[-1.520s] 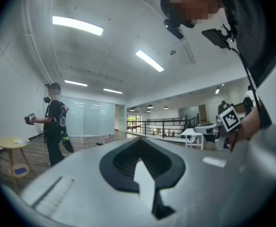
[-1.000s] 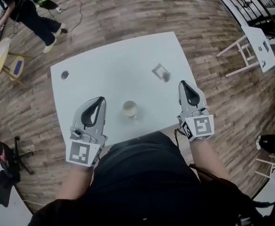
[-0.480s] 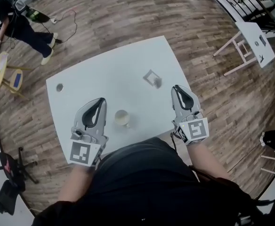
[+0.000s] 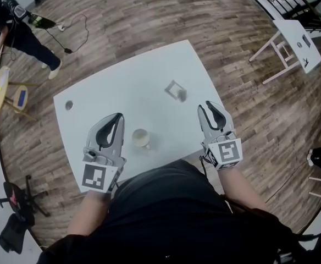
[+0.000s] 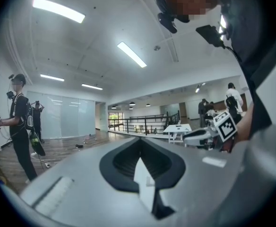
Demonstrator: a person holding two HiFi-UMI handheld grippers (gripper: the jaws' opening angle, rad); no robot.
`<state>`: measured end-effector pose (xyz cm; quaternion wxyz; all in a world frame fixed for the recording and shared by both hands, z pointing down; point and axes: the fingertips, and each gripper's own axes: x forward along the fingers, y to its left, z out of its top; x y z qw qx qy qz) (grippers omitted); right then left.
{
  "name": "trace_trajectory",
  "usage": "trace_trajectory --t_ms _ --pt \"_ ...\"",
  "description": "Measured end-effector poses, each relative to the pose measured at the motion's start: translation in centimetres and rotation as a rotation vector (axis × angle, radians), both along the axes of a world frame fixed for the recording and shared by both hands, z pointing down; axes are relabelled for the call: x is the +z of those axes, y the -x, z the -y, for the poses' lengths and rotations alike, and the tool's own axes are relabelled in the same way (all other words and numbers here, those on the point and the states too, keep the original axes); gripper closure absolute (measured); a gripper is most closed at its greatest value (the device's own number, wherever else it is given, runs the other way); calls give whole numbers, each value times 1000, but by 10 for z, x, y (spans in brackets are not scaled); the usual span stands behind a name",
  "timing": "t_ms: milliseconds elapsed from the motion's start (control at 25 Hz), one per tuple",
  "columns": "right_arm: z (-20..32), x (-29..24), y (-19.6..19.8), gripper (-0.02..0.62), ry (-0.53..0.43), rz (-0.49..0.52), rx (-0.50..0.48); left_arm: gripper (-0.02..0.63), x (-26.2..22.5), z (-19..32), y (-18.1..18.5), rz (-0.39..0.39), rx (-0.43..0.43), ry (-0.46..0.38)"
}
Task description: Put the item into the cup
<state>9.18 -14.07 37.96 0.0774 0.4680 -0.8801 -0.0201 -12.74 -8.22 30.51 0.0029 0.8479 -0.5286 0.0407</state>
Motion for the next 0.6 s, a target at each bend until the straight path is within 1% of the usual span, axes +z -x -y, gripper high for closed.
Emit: trace_trajectory --t_ms 320,600 --pt "-8 5 -21 494 10 -2 66 607 6 12 -13 5 66 12" --pt "-22 8 -57 494 16 3 178 607 9 21 -39 6 157 17"
